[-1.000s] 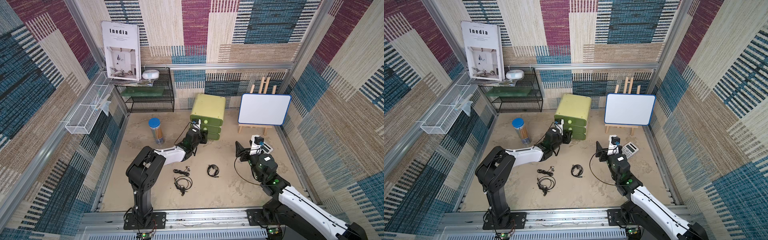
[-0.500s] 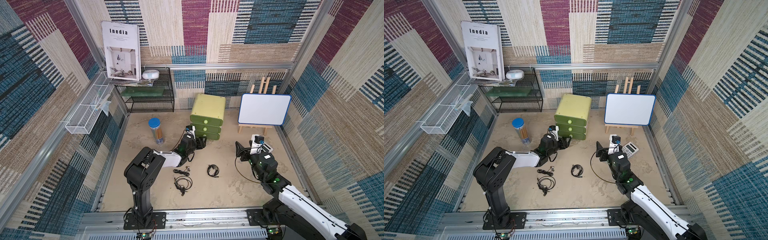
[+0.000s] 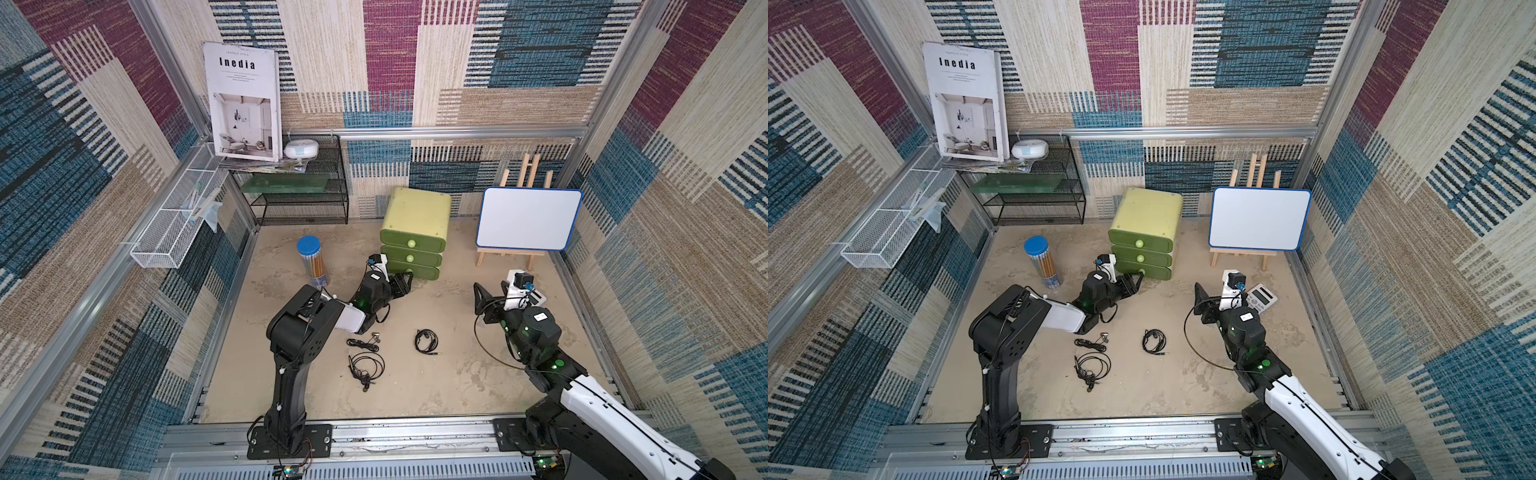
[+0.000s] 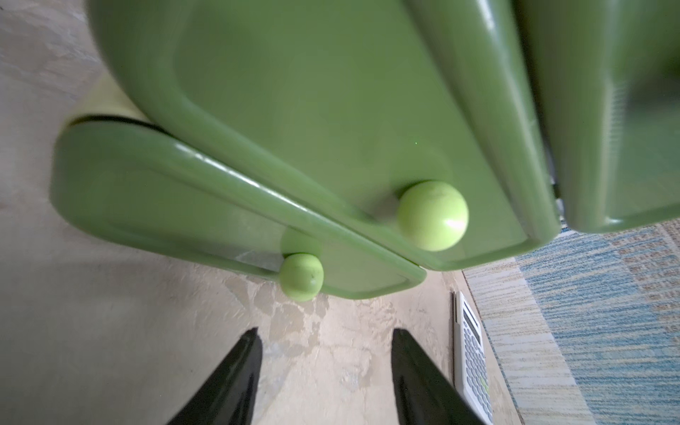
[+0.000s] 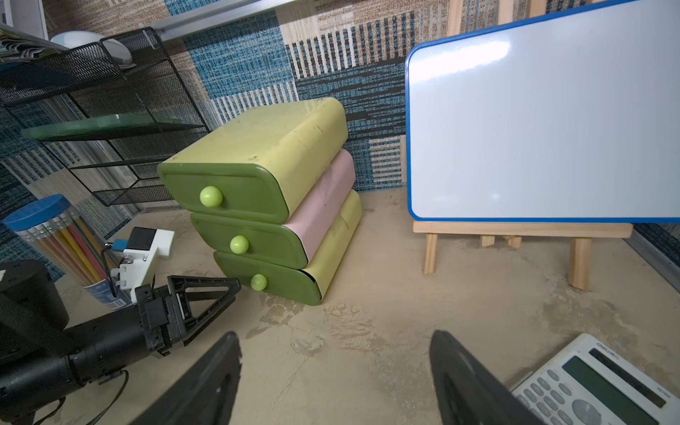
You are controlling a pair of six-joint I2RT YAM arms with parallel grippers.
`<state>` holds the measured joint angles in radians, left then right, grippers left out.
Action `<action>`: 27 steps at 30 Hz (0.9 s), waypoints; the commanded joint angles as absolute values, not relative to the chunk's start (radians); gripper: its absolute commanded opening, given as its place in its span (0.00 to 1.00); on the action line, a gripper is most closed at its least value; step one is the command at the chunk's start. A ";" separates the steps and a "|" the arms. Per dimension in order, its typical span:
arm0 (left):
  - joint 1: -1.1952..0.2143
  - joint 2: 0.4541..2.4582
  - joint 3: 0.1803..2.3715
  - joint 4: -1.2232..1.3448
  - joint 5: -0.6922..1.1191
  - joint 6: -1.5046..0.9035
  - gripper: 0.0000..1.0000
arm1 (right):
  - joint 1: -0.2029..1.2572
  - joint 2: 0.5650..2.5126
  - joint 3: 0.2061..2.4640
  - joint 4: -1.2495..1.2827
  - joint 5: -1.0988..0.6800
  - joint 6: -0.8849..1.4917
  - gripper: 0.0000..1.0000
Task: Place the wired earphones into the drawer by color
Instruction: Open the drawer in the storage box.
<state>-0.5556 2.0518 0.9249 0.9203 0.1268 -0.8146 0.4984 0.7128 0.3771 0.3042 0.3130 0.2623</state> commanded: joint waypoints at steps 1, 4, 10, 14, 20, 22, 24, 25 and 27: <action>-0.553 2.074 0.942 0.983 0.110 -0.834 0.56 | 0.495 0.709 0.374 0.310 0.313 0.268 0.84; -0.550 2.099 0.963 0.986 0.115 -0.840 0.50 | 0.496 0.709 0.374 0.311 0.313 0.268 0.84; -0.548 2.136 1.001 0.977 0.116 -0.845 0.43 | 0.493 0.709 0.373 0.311 0.314 0.268 0.84; -0.548 2.156 1.020 0.975 0.120 -0.849 0.43 | 0.491 0.709 0.372 0.310 0.314 0.268 0.84; -0.545 2.177 1.039 0.977 0.117 -0.851 0.41 | 0.489 0.709 0.371 0.313 0.314 0.270 0.84; -0.545 2.186 1.044 0.980 0.115 -0.853 0.40 | 0.488 0.710 0.370 0.314 0.314 0.270 0.84; -0.543 2.195 1.050 0.984 0.114 -0.856 0.38 | 0.488 0.710 0.370 0.313 0.314 0.270 0.84; -0.543 2.199 1.055 0.988 0.114 -0.858 0.38 | 0.489 0.710 0.370 0.313 0.315 0.270 0.84; -0.543 2.206 1.060 0.992 0.114 -0.859 0.36 | 0.486 0.711 0.370 0.314 0.314 0.270 0.84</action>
